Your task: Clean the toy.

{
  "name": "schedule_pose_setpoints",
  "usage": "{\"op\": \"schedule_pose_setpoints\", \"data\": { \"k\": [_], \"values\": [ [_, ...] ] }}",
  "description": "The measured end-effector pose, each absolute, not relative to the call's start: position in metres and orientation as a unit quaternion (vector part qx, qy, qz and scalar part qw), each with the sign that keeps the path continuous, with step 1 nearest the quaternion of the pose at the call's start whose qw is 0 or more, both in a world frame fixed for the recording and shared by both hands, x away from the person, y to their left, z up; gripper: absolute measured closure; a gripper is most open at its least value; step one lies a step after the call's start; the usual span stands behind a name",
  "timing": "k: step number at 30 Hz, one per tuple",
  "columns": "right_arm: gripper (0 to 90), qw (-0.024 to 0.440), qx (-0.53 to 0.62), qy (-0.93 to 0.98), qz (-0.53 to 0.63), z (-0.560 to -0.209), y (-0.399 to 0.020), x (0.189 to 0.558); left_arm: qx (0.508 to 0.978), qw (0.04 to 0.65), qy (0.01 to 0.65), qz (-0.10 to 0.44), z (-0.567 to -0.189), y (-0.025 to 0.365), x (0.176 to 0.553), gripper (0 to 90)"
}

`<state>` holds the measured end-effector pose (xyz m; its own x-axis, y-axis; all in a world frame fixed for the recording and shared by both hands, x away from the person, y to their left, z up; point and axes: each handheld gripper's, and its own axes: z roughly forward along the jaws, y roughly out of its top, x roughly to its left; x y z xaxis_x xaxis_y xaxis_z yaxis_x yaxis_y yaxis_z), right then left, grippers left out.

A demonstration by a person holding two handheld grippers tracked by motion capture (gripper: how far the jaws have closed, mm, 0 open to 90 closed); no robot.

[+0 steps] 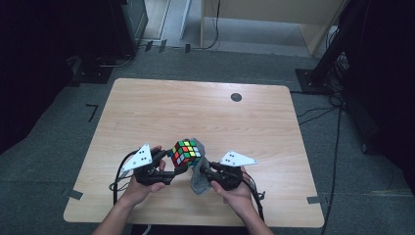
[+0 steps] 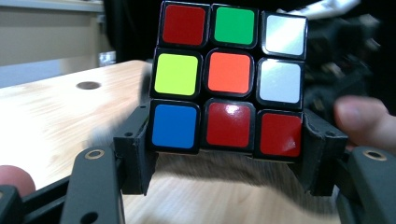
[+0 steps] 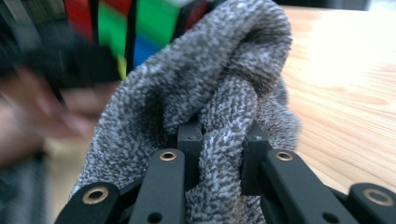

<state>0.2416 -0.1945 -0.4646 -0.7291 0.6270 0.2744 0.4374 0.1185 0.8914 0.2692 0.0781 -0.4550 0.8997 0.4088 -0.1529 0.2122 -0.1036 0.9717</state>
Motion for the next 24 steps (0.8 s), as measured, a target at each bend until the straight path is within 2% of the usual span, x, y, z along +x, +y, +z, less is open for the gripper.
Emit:
{"op": "schedule_pose_setpoints", "data": {
  "k": [4, 6, 8, 14, 17, 24],
  "values": [
    [75.4, 0.164, 0.374, 0.757, 0.510, -0.462, -0.201, 0.244, 0.749, 0.605, 0.251, 0.101, -0.461, 0.077, 0.276, 33.6],
    [75.1, 0.214, 0.400, 0.749, 0.482, -0.461, -0.216, 0.249, 0.760, 0.577, 0.274, 0.120, -0.466, 0.074, 0.280, 33.6],
    [74.6, 0.245, 0.439, 0.736, 0.453, -0.464, -0.236, 0.257, 0.775, 0.543, 0.293, 0.139, -0.473, 0.069, 0.285, 33.6],
    [73.3, 0.253, 0.503, 0.737, 0.375, -0.492, -0.266, 0.278, 0.803, 0.469, 0.335, 0.149, -0.494, 0.058, 0.300, 33.6],
    [71.3, 0.261, 0.500, 0.745, 0.355, -0.501, -0.264, 0.280, 0.804, 0.454, 0.358, 0.141, -0.501, 0.057, 0.306, 33.6],
    [69.5, 0.255, 0.486, 0.764, 0.340, -0.512, -0.253, 0.282, 0.818, 0.413, 0.365, 0.166, -0.506, 0.048, 0.307, 33.4]
  ]
}}
